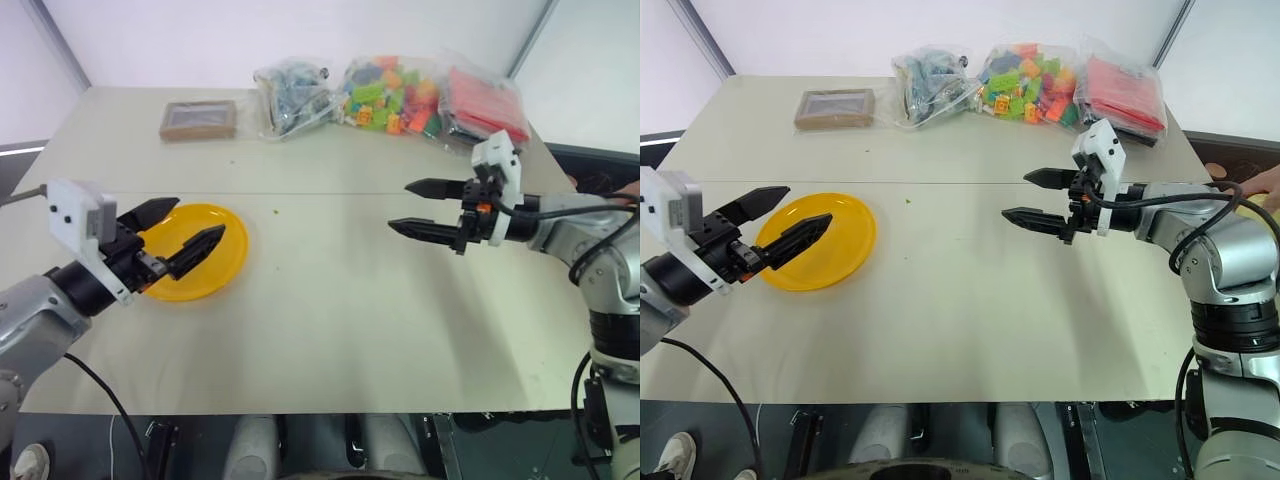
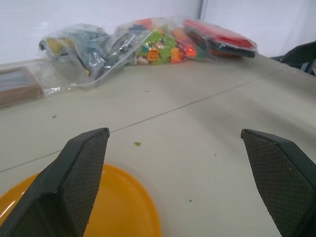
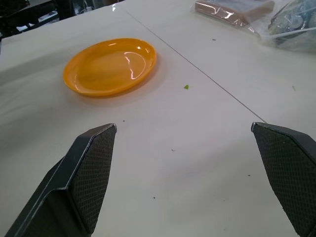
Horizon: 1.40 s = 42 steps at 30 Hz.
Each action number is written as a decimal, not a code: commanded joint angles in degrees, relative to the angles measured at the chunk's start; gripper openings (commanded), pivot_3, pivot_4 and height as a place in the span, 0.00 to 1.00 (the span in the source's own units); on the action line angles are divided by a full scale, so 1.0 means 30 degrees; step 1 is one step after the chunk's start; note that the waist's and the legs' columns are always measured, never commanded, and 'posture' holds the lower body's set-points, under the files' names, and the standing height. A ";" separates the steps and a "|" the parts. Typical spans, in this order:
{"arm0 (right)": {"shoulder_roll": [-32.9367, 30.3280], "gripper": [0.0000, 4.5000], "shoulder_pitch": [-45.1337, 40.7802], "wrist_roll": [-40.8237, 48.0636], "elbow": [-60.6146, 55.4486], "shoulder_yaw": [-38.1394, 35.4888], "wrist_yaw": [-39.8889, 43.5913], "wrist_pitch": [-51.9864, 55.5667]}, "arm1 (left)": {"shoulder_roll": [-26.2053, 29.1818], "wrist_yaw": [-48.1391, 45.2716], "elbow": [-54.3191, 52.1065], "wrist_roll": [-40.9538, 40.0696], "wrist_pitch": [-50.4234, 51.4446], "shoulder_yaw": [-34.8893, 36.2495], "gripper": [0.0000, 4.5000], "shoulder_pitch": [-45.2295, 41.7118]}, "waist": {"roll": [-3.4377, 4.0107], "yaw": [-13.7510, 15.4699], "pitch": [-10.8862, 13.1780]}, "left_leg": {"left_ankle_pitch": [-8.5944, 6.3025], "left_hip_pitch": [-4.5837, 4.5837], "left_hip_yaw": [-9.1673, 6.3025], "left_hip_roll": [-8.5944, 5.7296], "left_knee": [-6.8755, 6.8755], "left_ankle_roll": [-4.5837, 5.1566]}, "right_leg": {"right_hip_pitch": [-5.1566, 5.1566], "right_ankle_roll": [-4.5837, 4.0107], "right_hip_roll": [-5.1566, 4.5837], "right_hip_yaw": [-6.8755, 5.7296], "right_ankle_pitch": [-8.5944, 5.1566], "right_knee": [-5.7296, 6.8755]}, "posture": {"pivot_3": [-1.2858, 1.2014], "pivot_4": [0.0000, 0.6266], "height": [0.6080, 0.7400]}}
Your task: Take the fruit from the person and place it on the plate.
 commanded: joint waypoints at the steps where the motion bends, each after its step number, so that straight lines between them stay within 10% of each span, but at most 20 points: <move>1: -0.0281 0.99 -0.0182 0.0096 -0.0265 -0.0468 0.0123 -0.0292 | 0.0245 0.0187 -0.0521 -0.0175 -0.0395 0.0388 1.00 -0.0233 | 0.0000 -0.0004 0.0000 | 0.0000 0.0000 -0.0001 0.0000 0.0000 0.0000 | 0.0000 0.0000 0.0000 0.0000 0.0000 0.0000 | 0.52 0.24 0.93; 42: -0.0287 0.99 -0.0375 0.0222 -0.0435 -0.0637 -0.0604 -0.0077 | 0.0146 0.0345 -0.0190 -0.0327 -0.0414 -0.0371 1.00 -0.1080 | 0.0000 -0.0001 0.0000 | 0.0000 0.0000 0.0002 -0.0001 0.0000 0.0000 | 0.0000 0.0001 0.0000 0.0001 0.0000 0.0001 | 0.52 0.24 0.93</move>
